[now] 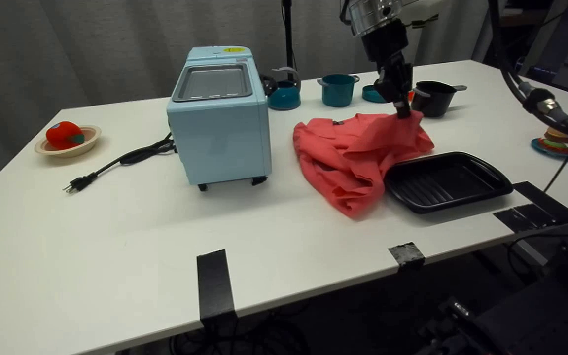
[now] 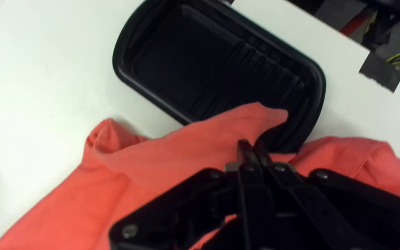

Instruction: Unfold the shirt

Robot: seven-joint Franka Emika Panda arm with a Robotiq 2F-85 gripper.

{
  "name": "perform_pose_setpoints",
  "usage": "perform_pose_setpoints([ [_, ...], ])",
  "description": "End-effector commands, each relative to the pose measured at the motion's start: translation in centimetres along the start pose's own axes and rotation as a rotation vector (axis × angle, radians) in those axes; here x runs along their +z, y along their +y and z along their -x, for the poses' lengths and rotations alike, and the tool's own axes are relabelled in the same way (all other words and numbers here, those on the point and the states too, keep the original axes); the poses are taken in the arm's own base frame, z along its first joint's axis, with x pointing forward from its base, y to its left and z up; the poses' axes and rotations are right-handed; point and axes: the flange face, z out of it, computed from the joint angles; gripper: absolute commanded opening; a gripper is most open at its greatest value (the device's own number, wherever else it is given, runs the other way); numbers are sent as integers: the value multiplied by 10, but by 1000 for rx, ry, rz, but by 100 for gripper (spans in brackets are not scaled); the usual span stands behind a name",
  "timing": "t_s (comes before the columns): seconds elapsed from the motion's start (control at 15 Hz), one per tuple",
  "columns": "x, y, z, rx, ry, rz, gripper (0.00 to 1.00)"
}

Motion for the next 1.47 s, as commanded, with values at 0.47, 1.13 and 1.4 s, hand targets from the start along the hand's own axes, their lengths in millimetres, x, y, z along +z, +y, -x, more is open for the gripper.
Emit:
perform_pose_setpoints([
  [0.47,119,22,89,138,-337,36,1],
  [1.13,145,32,90,232,-315,161,1],
  [1.4,143,34,85,255,-297,223,33],
])
